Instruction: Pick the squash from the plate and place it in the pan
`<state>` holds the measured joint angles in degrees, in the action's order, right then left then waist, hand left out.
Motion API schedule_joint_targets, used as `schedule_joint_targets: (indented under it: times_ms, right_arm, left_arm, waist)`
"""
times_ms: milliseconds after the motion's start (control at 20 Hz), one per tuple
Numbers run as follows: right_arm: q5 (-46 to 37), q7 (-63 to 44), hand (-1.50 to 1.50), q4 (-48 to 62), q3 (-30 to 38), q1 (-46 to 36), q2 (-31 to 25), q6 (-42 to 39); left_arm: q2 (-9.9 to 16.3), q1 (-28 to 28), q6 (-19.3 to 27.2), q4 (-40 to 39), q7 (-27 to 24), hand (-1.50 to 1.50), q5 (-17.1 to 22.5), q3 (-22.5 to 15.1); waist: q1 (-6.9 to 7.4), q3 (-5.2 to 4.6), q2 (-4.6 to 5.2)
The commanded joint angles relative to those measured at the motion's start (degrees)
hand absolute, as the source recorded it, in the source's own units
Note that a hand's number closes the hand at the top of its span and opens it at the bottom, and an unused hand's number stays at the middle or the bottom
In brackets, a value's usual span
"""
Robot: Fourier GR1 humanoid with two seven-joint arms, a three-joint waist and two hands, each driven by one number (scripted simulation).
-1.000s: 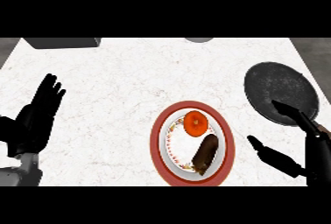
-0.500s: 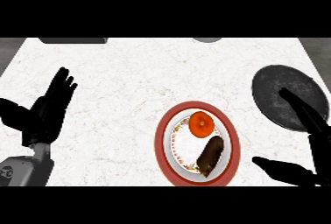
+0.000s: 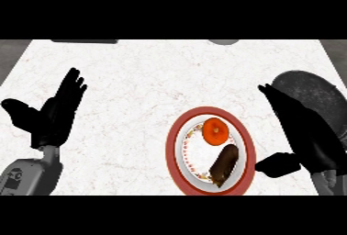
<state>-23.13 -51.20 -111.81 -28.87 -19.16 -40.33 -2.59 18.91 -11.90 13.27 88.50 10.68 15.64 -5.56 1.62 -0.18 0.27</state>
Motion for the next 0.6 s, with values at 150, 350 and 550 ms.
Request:
schedule_joint_targets:
  times_ms: [150,350,550]
  right_arm:
    - [8.15,-11.25,-1.5,4.98,-4.33,-7.69,6.79,-15.29]
    - [4.19,-15.94,-1.5,5.89,-8.51,-9.83,12.52,-16.43]
    - [2.61,-19.78,-1.5,7.22,-11.1,-12.66,11.62,-19.96]
  left_arm:
    - [0.44,-1.82,-1.28,-4.19,-1.09,0.0,-0.2,2.36]
    - [0.14,1.51,-2.32,0.54,-0.22,0.0,0.6,2.53]
    - [-1.2,3.91,-1.76,1.44,-1.32,0.0,-0.77,0.89]
  waist:
    - [-1.05,0.08,-0.11]
    - [-1.02,0.13,-0.33]
    - [-0.68,0.07,-0.46]
